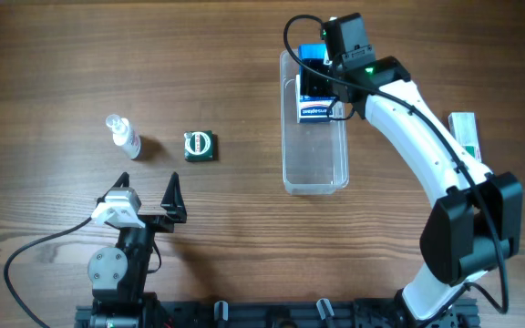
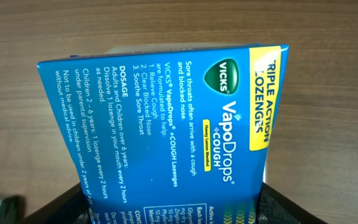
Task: Pack container
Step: 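Carry the Vicks box over the container and lower it inside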
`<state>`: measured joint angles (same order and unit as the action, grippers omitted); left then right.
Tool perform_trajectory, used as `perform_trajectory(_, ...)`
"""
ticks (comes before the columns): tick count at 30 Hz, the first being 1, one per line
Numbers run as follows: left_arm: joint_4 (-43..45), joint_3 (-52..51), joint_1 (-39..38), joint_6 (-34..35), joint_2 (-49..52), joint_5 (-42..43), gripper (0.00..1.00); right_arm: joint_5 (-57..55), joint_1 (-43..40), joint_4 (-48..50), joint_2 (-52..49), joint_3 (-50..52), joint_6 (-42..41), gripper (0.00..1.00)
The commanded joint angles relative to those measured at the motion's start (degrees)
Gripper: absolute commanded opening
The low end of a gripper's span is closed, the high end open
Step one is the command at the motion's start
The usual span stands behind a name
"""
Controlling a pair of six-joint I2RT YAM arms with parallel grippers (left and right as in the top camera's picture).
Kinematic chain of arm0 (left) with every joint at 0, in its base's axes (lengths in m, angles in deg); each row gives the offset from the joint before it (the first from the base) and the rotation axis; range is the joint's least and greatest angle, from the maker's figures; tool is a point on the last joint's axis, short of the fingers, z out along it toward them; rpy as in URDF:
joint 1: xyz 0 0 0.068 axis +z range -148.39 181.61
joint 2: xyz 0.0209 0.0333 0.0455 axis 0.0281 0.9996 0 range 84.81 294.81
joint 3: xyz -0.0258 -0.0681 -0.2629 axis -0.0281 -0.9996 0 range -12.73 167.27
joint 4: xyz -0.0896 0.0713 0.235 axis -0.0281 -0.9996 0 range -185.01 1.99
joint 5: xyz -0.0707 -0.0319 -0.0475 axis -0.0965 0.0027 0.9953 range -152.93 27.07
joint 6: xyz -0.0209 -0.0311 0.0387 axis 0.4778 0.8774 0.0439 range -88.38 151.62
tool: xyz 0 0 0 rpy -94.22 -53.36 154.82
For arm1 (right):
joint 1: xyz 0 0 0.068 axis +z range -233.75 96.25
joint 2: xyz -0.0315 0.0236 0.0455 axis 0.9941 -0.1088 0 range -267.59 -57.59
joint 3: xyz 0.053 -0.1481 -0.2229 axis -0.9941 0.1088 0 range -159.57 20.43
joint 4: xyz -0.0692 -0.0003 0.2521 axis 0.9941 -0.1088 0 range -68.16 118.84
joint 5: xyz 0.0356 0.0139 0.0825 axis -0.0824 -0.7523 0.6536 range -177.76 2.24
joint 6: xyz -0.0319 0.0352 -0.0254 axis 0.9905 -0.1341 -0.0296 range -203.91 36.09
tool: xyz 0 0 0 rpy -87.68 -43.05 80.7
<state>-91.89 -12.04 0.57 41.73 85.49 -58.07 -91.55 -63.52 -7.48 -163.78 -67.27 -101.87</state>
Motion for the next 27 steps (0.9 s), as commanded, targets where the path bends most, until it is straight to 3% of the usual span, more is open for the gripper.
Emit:
perform_trajectory(1,-0.07,-0.37,0.42,-0.72,-0.31,0.9,1.0,-3.28,0.33,1.42,-1.88,-1.11,-0.09,0.72)
perform_trajectory(27,-0.07,-0.37,0.42,-0.72,-0.31,0.9,1.0,-5.25,1.36,1.79,-5.38,-1.11,-0.31,0.77)
